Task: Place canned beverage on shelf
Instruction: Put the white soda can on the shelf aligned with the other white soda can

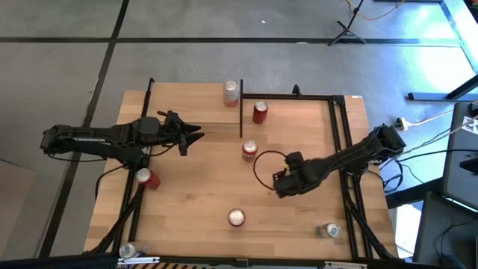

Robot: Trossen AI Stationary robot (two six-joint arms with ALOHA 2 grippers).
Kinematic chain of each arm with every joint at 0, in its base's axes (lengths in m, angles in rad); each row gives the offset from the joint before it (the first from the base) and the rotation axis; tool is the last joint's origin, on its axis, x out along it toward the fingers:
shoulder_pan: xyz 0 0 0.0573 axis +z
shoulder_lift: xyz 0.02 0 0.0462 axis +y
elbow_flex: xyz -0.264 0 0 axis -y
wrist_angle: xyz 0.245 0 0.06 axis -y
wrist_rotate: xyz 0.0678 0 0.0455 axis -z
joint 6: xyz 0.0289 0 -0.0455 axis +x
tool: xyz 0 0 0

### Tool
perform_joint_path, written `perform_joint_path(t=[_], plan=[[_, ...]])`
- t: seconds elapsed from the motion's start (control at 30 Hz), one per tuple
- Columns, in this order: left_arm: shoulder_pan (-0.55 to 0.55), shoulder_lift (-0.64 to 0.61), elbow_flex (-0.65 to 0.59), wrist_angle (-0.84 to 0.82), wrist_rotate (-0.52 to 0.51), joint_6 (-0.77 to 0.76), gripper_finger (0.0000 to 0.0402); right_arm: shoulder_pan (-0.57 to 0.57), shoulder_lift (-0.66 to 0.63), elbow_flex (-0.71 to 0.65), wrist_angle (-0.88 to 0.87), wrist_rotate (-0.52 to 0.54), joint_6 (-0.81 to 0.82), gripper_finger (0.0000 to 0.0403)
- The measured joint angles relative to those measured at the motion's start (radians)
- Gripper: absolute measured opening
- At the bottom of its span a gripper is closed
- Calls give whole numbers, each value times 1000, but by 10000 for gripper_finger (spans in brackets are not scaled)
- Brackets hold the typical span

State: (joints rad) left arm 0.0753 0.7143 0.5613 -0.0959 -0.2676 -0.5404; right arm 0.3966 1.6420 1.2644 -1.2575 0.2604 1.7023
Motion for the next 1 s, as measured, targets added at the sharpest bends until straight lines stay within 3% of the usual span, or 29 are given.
perform_joint_path(t=[0.1,0.3,0.43,0.7,1.0], plan=[[0,0,0,0,0,0,188,-6,9,0,-1,0,-2,342],[0,0,0,0,0,1,188,-13,8,2,-12,1,-71,242],[0,0,0,0,0,1,188,-13,8,2,1,11,-197,238],[0,0,0,0,0,1,188,-31,2,2,113,-2,-694,238],[0,0,0,0,0,1,188,-79,-1,10,364,-151,-1316,238]])
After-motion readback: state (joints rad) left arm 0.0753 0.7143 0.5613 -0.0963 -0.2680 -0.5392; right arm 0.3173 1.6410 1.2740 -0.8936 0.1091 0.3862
